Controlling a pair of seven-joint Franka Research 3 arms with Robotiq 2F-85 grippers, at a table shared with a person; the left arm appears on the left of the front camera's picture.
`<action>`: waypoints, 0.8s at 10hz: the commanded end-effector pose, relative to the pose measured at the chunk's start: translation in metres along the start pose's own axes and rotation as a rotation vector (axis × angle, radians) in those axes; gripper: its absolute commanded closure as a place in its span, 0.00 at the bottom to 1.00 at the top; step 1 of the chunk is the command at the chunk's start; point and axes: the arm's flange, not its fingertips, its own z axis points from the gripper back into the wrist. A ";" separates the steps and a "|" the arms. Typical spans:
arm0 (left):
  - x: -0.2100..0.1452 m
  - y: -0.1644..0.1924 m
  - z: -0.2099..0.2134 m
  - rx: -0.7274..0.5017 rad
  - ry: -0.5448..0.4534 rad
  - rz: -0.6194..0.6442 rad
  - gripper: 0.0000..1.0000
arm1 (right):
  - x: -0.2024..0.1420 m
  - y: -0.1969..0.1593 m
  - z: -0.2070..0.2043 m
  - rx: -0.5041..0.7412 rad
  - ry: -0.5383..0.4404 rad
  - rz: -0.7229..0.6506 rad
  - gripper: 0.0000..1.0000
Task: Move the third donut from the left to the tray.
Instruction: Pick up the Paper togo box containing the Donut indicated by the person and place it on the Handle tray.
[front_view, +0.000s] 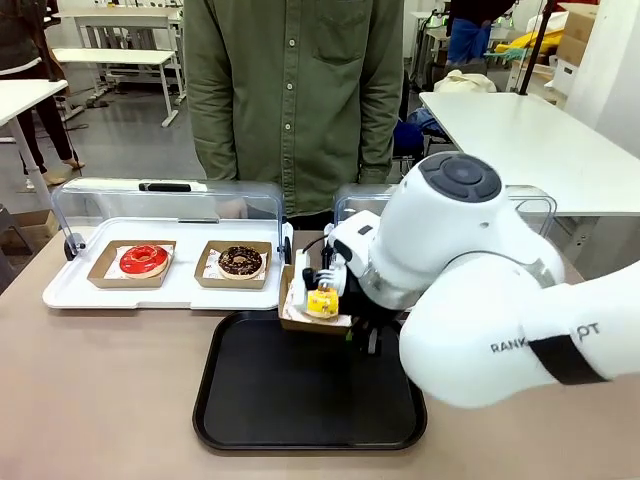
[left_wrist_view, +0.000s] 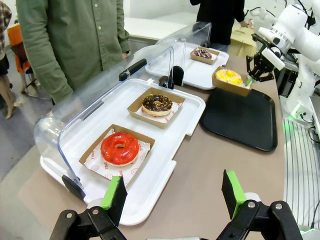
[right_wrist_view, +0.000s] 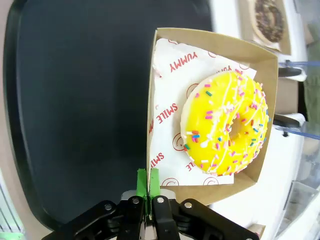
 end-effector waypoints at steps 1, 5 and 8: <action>0.002 -0.001 0.000 -0.006 -0.008 -0.009 0.00 | 0.000 0.024 -0.015 0.038 0.018 -0.005 0.98; 0.002 -0.001 0.000 -0.006 -0.008 -0.009 0.00 | 0.004 0.056 -0.032 0.080 0.026 0.025 0.98; 0.002 -0.001 0.000 -0.006 -0.008 -0.009 0.00 | 0.004 0.061 -0.042 0.115 0.039 0.037 0.98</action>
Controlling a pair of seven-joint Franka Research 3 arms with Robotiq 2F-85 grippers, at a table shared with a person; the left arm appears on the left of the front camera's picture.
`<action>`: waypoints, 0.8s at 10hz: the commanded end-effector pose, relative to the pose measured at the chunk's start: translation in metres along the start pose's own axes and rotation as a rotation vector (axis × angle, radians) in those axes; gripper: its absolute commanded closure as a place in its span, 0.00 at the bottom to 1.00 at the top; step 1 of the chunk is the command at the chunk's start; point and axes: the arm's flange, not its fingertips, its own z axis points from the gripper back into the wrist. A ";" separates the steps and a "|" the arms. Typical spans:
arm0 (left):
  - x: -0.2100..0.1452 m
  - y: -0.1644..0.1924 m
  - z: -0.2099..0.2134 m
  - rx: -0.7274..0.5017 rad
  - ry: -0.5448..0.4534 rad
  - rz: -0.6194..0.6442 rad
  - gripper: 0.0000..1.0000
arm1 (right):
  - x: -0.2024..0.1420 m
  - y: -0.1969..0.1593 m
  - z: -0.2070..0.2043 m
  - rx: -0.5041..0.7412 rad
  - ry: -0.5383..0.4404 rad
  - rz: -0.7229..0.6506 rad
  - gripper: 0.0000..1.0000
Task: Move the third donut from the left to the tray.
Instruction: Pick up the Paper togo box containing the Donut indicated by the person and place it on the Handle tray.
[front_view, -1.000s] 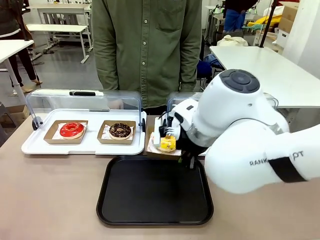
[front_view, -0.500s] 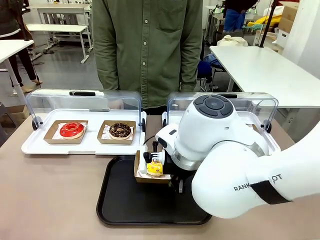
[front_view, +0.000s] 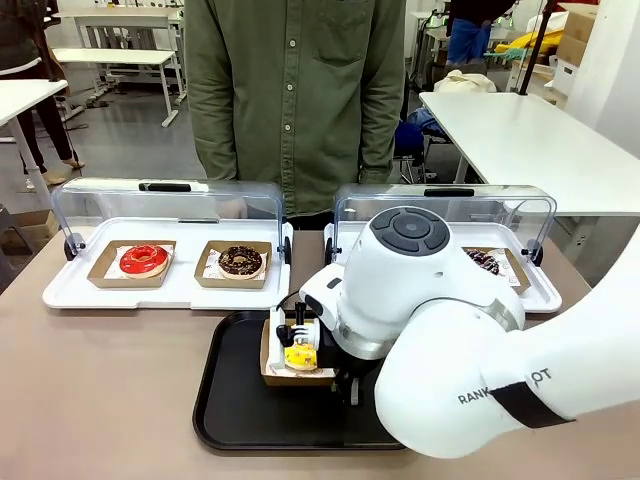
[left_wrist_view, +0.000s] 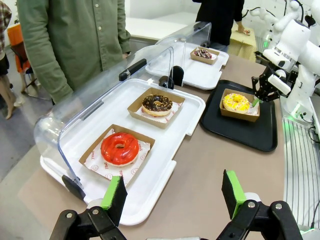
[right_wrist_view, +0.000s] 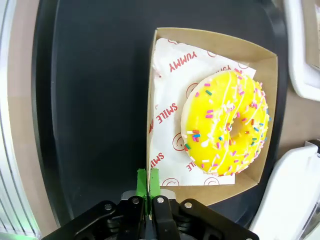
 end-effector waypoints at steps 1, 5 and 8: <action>0.002 -0.001 0.000 -0.006 -0.008 -0.009 0.00 | -0.012 0.017 -0.003 0.007 -0.006 -0.028 0.98; 0.002 -0.001 0.000 -0.006 -0.008 -0.009 0.00 | -0.017 0.013 -0.007 0.030 -0.011 -0.040 0.98; 0.002 -0.001 0.000 -0.006 -0.008 -0.009 0.00 | -0.017 0.010 0.003 0.044 -0.025 -0.029 0.00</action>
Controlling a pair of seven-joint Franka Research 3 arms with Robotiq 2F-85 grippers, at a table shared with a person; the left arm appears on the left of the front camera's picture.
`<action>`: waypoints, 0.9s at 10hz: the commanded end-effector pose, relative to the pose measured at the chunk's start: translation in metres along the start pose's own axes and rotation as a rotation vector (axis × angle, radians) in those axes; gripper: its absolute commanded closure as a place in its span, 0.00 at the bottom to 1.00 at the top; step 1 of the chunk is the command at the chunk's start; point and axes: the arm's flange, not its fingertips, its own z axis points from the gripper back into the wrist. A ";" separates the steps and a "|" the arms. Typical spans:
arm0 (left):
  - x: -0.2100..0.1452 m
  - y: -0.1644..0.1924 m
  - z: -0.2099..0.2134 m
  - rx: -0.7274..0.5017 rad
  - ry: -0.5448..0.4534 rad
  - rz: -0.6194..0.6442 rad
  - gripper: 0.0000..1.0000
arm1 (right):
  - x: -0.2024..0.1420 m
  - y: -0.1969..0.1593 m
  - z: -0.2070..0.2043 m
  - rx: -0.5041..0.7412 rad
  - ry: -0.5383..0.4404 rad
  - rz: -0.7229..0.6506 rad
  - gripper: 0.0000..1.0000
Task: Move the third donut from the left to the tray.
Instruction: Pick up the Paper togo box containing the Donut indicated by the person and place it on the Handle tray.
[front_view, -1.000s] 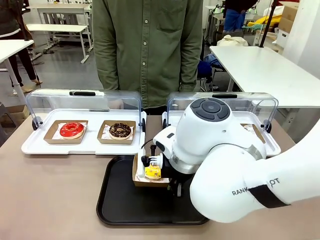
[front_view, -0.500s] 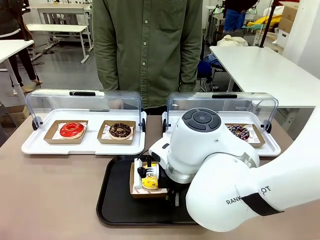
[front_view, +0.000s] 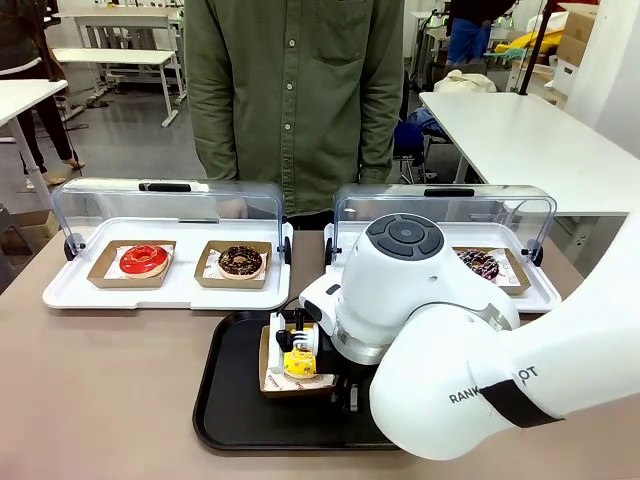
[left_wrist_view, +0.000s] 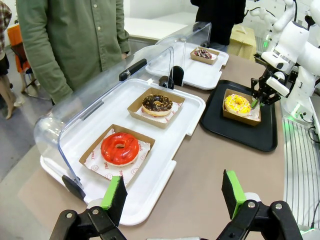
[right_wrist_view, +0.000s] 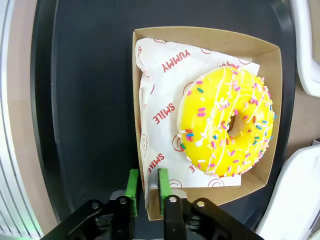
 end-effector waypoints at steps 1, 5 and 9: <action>0.002 -0.001 0.000 -0.006 -0.008 -0.009 0.00 | -0.017 0.011 0.016 0.019 -0.027 -0.018 0.40; 0.002 -0.001 0.000 -0.006 -0.008 -0.009 0.00 | -0.018 0.017 0.053 -0.030 0.014 -0.090 0.00; 0.002 -0.001 0.000 -0.006 -0.008 -0.009 0.00 | -0.022 0.020 0.077 -0.003 -0.027 -0.024 0.00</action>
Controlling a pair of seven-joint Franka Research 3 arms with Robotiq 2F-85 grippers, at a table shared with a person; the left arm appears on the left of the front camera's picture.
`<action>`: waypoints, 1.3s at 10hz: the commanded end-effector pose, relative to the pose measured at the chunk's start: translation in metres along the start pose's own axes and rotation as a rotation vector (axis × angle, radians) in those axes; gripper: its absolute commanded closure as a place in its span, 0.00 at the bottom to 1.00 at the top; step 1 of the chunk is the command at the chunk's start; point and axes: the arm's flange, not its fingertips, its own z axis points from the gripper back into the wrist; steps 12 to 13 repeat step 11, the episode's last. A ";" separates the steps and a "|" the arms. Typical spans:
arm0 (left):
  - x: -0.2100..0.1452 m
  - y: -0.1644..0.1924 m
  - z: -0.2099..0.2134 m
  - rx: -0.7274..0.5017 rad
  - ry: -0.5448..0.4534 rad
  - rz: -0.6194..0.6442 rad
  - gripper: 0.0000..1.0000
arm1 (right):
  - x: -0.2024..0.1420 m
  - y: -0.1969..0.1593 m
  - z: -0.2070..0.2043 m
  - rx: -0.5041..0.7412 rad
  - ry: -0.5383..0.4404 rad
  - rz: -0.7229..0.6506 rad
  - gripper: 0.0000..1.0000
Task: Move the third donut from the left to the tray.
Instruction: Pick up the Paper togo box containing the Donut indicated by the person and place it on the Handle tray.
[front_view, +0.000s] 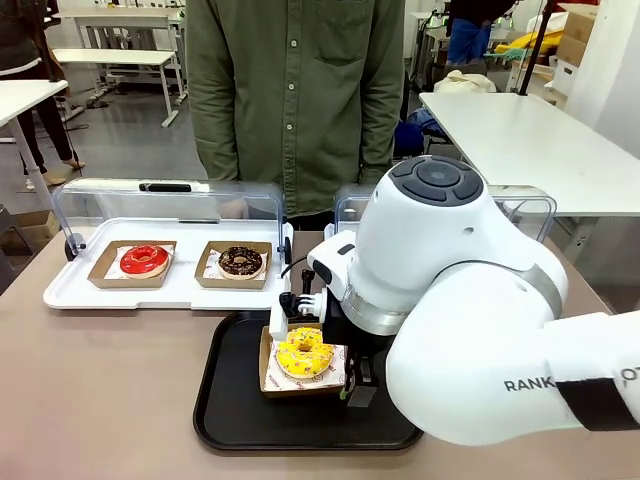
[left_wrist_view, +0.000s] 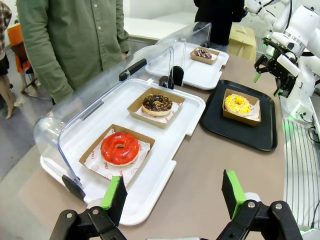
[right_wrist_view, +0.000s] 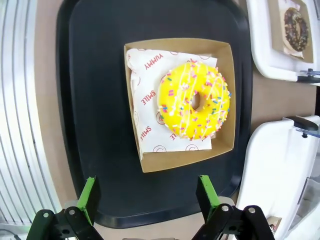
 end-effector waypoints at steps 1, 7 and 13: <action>0.002 -0.001 0.000 -0.006 -0.008 -0.009 0.00 | -0.001 -0.003 -0.005 -0.004 0.005 -0.005 0.00; 0.002 -0.001 0.000 -0.006 -0.008 -0.009 0.00 | -0.001 -0.003 -0.005 -0.004 0.005 -0.005 0.00; 0.002 -0.001 0.000 -0.006 -0.008 -0.009 0.00 | -0.001 -0.003 -0.005 -0.004 0.005 -0.005 0.00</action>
